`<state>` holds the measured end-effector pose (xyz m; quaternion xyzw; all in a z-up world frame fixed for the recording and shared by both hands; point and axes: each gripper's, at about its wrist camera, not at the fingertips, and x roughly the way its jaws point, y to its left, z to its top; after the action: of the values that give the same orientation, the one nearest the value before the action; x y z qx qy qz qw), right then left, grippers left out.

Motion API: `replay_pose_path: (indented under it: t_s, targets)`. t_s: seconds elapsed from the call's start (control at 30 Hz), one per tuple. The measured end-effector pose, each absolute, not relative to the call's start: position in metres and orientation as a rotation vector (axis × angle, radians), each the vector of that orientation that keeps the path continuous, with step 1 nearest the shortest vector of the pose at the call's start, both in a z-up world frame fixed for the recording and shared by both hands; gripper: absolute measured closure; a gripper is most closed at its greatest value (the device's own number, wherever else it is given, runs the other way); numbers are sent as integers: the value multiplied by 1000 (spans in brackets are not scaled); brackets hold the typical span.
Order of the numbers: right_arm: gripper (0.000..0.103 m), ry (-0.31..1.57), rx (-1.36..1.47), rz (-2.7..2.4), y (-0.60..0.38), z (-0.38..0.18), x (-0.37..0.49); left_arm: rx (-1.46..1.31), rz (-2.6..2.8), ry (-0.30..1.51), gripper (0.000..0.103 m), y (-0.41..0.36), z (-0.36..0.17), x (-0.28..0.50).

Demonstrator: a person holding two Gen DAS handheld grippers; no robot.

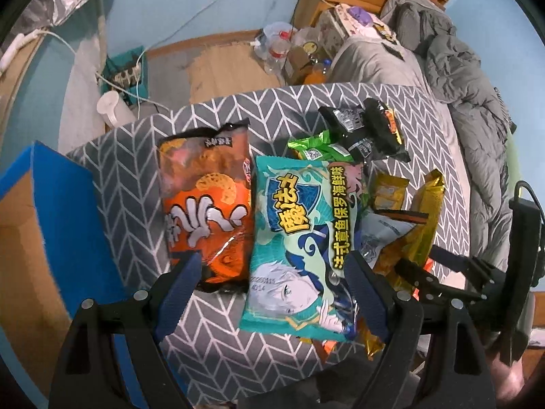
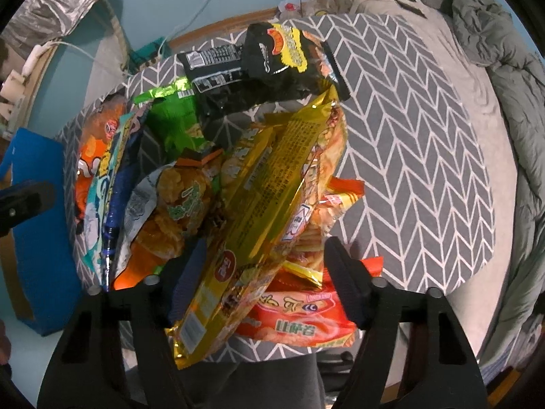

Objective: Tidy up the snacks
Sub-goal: 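Grasp the long yellow snack bag with the right tool while the left tool grasps the teal bag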

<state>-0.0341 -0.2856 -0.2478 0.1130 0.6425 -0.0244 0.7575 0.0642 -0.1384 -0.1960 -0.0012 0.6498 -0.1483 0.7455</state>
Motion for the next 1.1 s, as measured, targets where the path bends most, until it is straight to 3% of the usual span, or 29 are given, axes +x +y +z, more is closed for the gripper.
replay_pose_path:
  t_s: [0.3,0.53,0.9,1.0,1.1]
  targets:
    - [51,1418,266,14,-288,-259,-27,-8,-313,1468,16,-161,-216,74]
    - [72,1414,258,73,-303,-245,-26,-6,-315,1494,16,-176,-225,78]
    - [75,1403,251,106,-336,-231,-27,6,-296,1549,17,-187,-256,85]
    - [75,1410,260,125,-339,-232,-27,8,-300,1542,30,-185,-257,86]
    - [75,1413,249,136,-332,-240,-22,13,-295,1553,57,-182,-261,84]
